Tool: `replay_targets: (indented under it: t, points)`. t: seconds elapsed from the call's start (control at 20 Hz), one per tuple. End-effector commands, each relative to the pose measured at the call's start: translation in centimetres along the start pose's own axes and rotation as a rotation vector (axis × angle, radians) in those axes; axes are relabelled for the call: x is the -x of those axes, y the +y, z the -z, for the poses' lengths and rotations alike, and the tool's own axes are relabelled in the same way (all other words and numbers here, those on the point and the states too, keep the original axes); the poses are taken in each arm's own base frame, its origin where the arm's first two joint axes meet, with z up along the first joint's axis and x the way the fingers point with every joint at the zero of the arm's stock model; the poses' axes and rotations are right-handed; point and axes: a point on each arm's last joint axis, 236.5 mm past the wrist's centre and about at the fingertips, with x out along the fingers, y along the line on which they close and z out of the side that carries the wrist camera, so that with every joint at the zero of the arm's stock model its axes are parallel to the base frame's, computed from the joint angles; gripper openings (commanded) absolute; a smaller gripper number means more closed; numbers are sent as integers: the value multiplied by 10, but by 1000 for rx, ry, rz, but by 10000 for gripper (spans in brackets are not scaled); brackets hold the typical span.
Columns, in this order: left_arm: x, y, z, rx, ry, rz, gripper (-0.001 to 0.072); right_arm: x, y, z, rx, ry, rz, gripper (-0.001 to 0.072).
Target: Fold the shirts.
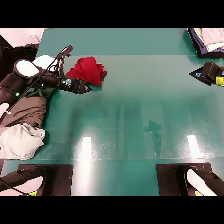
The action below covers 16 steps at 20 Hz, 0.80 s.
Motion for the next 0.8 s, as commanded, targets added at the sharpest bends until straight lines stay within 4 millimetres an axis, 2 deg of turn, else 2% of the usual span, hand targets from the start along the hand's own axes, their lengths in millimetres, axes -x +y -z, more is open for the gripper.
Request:
replay_targets:
  t: [0.0, 0.75]
  points:
    - [0, 0, 0, -1, -1, 0, 28, 0, 1, 0, 1, 0, -1, 16]
    - [0, 0, -2, -1, -8, -3, 27, 0, 1, -2, 1, -10, -1, 16]
